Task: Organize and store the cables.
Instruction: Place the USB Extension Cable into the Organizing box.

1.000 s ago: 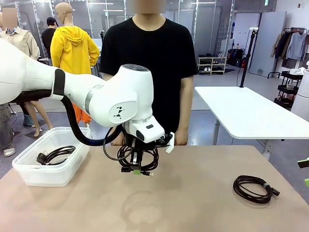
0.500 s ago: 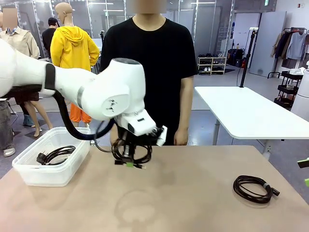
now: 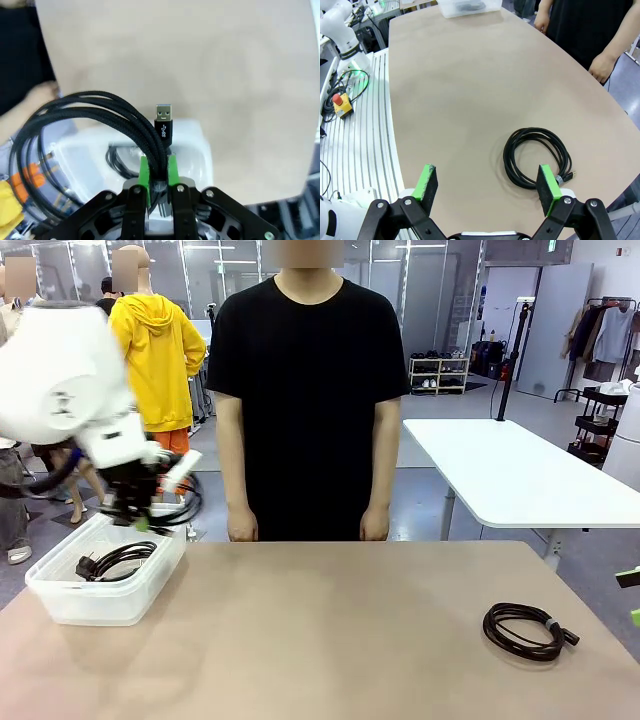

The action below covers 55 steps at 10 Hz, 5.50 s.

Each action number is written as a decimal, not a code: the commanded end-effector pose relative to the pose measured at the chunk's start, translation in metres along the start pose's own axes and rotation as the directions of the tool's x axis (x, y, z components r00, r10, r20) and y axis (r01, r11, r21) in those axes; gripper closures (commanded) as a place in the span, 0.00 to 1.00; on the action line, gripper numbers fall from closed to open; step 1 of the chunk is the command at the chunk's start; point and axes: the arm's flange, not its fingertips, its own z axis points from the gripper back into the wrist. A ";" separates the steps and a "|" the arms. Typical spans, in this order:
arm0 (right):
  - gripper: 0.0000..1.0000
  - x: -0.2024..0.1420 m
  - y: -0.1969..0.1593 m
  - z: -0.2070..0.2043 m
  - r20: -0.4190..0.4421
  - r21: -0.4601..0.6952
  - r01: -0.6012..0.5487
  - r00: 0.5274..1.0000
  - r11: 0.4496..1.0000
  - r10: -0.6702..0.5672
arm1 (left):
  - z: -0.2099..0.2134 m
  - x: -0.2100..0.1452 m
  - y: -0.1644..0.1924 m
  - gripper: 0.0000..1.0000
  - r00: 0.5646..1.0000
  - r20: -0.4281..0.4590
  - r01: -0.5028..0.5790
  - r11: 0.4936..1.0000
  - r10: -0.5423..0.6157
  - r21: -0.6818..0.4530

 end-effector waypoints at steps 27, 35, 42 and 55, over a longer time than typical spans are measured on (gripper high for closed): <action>0.00 0.002 -0.001 0.000 0.018 -0.007 0.007 1.000 1.000 -0.007 | -0.128 -0.119 0.014 0.00 0.943 0.073 -0.310 0.939 0.323 -0.151; 0.00 0.002 -0.001 0.000 0.018 -0.007 0.007 1.000 1.000 -0.007 | -0.128 -0.119 0.014 0.00 0.943 0.073 -0.310 0.939 0.323 -0.151; 0.00 0.002 -0.001 0.000 0.018 -0.007 0.007 1.000 1.000 -0.007 | -0.011 -0.100 -0.043 0.00 0.785 0.194 -0.575 0.809 0.588 -0.122; 0.00 0.002 -0.001 0.000 0.018 -0.007 0.007 1.000 1.000 -0.007 | 0.036 -0.058 -0.147 0.00 0.650 0.421 -0.668 0.740 0.633 -0.082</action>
